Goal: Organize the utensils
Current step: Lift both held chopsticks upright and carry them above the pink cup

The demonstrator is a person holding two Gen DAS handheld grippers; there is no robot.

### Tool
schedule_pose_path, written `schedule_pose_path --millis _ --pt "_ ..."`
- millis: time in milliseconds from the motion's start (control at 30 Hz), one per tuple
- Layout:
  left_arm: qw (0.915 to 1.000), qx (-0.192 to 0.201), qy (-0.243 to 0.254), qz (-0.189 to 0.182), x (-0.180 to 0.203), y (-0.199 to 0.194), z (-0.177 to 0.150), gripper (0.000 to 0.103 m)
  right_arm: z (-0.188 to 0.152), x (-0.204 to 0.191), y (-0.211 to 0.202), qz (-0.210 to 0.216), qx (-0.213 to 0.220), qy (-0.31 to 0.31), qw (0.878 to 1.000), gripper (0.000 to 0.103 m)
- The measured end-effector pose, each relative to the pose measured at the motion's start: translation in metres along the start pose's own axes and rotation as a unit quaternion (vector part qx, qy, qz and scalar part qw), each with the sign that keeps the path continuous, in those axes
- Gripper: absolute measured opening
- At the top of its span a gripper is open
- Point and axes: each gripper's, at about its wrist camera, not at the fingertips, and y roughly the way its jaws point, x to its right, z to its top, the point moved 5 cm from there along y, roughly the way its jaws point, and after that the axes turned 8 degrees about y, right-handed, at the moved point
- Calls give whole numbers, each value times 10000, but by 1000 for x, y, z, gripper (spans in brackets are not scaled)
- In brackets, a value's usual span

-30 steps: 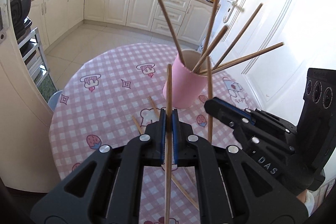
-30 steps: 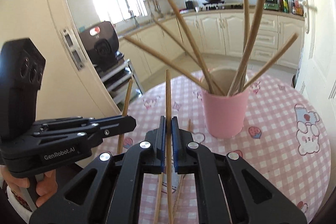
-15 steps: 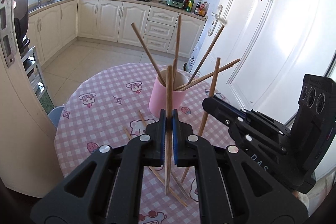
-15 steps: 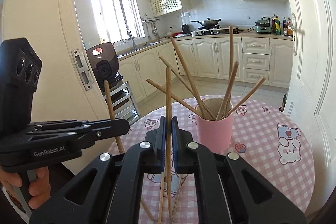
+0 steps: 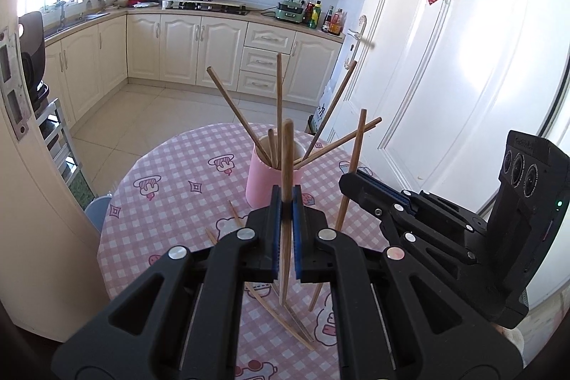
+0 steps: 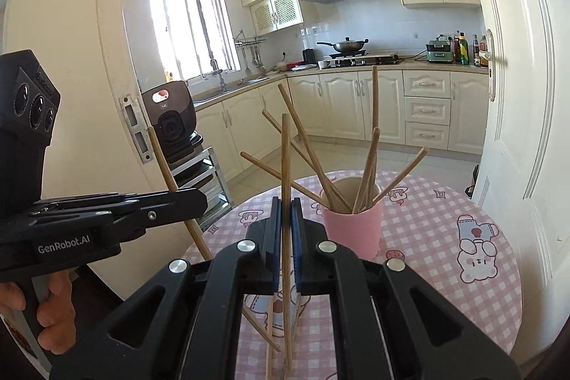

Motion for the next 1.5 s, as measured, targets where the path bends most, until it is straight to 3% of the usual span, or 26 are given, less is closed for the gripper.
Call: schedule_pose_path --millis 667,1067,1500 --pt "10000 -5 85 -15 2 2 8 6 2 6 4 37 -111 38 9999 4" --pt "9999 1 -107 -60 -13 7 14 6 9 15 3 58 -112 144 9998 4" --pt "9998 21 -81 -188 -19 14 1 6 2 12 15 -102 -184 148 9997 4"
